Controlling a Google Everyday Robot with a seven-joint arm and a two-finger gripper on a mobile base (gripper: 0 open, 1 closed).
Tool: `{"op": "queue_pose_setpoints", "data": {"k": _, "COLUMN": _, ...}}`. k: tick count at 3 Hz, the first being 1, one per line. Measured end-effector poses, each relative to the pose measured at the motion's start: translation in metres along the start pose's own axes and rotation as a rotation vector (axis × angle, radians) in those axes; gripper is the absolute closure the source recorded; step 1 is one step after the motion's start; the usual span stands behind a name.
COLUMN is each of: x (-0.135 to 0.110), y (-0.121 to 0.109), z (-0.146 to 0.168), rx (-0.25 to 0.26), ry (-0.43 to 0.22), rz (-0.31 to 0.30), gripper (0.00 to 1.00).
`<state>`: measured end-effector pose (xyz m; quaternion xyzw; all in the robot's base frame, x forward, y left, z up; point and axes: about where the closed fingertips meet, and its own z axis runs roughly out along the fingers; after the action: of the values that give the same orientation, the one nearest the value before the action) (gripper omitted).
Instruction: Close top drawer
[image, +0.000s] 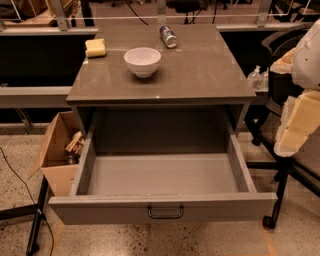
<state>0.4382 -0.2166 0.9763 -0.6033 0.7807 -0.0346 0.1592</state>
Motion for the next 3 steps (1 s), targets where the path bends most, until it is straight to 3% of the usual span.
{"op": "queue_pose_setpoints", "data": {"k": 1, "x": 0.000, "y": 0.000, "z": 0.000, "rx": 0.000, "ry": 0.000, "rz": 0.000, "gripper": 0.00}}
{"op": "queue_pose_setpoints", "data": {"k": 2, "x": -0.001, "y": -0.001, "z": -0.002, "rx": 0.008, "ry": -0.002, "rz": -0.001, "gripper": 0.12}}
{"op": "queue_pose_setpoints", "data": {"k": 3, "x": 0.002, "y": 0.005, "z": 0.032, "rx": -0.031, "ry": -0.035, "rz": -0.021, "gripper": 0.37}}
